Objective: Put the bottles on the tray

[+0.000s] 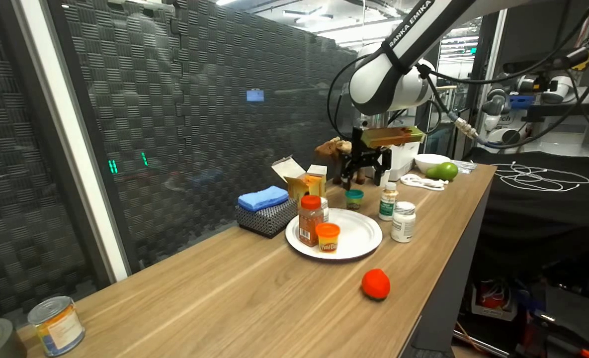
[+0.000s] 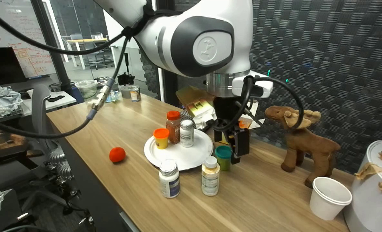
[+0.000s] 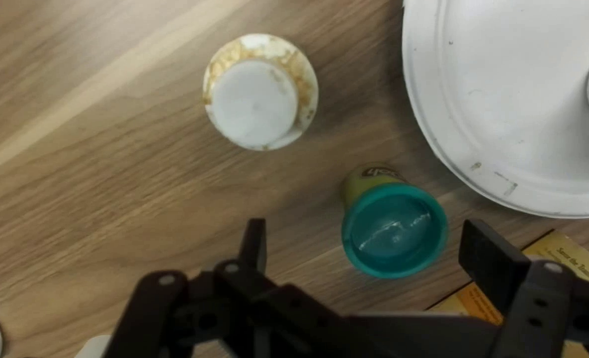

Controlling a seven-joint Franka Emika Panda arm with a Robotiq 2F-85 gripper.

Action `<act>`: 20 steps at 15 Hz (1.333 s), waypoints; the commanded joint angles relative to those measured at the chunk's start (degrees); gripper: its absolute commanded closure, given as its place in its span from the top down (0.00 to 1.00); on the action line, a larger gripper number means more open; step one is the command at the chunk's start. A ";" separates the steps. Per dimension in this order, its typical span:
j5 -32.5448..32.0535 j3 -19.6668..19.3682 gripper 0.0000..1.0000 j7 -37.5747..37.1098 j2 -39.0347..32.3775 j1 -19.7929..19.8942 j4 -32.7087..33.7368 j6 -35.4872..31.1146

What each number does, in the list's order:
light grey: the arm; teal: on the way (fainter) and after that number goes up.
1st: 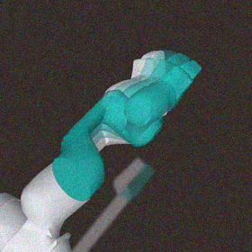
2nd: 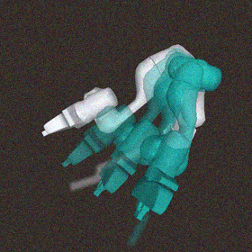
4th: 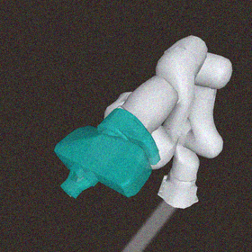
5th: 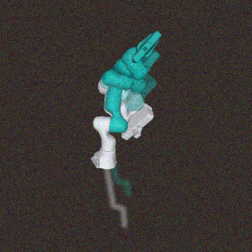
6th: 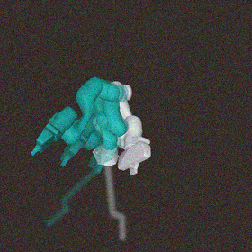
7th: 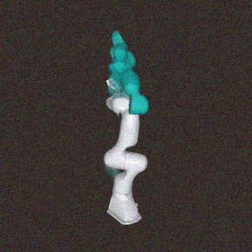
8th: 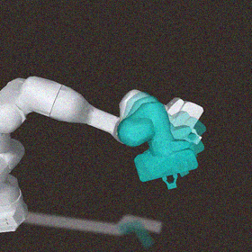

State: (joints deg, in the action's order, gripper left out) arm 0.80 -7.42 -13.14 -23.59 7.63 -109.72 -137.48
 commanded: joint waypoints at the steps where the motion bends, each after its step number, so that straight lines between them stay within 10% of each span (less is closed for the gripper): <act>1: 3.82 1.17 1.00 4.93 -2.83 1.63 4.72 3.95; 13: 6.30 1.83 1.00 8.26 -6.17 1.84 9.34 8.41; 20: 4.86 1.28 0.35 6.11 -6.32 0.77 9.27 7.79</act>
State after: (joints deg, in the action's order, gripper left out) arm 5.98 -5.67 -6.08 -29.96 8.94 -101.74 -130.53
